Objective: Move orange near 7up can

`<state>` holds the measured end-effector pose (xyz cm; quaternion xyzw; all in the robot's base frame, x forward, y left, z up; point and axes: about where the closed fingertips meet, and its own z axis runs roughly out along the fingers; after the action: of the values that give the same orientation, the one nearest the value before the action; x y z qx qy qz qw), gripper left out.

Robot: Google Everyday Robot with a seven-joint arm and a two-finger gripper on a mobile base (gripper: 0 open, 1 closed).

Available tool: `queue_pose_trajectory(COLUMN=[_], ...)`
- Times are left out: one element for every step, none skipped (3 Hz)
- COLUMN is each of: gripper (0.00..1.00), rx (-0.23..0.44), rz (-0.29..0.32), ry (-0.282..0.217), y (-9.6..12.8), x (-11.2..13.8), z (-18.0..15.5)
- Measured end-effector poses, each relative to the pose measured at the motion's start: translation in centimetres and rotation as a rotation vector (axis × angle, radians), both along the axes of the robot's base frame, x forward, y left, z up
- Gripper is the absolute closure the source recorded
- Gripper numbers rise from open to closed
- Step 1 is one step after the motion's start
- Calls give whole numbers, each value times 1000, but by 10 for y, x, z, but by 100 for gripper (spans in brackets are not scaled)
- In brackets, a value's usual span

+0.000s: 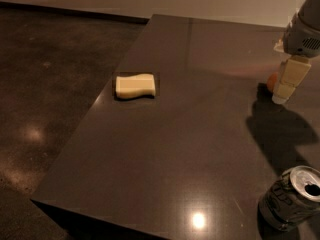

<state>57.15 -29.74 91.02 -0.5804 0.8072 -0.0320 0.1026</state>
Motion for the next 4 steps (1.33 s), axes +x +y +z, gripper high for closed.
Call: queue_pose_trajectory(gripper=[0, 0, 0, 0], rx=[-2, 4, 4, 3], rz=[-13, -21, -27, -29], ry=[11, 8, 10, 20], y=[-18, -30, -41, -46], x=[15, 25, 32, 33], z=[-12, -18, -25, -32])
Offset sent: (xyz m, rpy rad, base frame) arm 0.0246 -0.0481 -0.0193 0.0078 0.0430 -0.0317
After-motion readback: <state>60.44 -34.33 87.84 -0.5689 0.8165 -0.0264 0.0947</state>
